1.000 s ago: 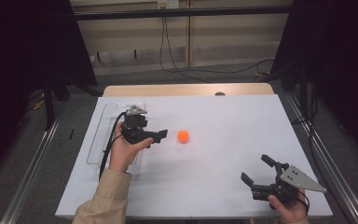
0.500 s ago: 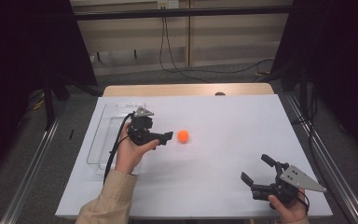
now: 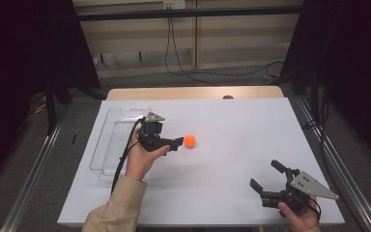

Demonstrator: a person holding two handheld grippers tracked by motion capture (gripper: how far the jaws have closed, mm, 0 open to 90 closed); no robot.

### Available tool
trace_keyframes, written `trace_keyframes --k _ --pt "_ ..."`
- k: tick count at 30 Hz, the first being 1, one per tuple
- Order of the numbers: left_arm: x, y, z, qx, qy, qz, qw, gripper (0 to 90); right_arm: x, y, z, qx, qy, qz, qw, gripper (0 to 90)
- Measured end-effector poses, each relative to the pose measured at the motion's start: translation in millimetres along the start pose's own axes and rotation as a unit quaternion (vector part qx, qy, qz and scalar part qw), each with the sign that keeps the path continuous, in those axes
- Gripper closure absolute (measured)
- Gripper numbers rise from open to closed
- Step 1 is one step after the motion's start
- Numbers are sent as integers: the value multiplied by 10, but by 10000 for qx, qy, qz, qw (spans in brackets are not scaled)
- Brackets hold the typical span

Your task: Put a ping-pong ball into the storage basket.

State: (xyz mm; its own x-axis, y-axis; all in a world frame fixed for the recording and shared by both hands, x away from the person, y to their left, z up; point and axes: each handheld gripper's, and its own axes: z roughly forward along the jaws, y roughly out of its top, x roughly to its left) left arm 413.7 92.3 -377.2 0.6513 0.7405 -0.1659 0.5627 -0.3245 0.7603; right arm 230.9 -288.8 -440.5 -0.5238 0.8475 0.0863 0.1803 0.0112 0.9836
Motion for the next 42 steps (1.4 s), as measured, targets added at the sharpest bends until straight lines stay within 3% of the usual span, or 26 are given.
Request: trace_keyframes --k 8,42 --pt "-32 8 43 -11 -31 -95 9999 49 1 0 -3 7 -16 -12 10000 22" --pt "-112 -33 288 262 153 -64 9995 51 -2 0 -6 2 -14 -19 10000 21"
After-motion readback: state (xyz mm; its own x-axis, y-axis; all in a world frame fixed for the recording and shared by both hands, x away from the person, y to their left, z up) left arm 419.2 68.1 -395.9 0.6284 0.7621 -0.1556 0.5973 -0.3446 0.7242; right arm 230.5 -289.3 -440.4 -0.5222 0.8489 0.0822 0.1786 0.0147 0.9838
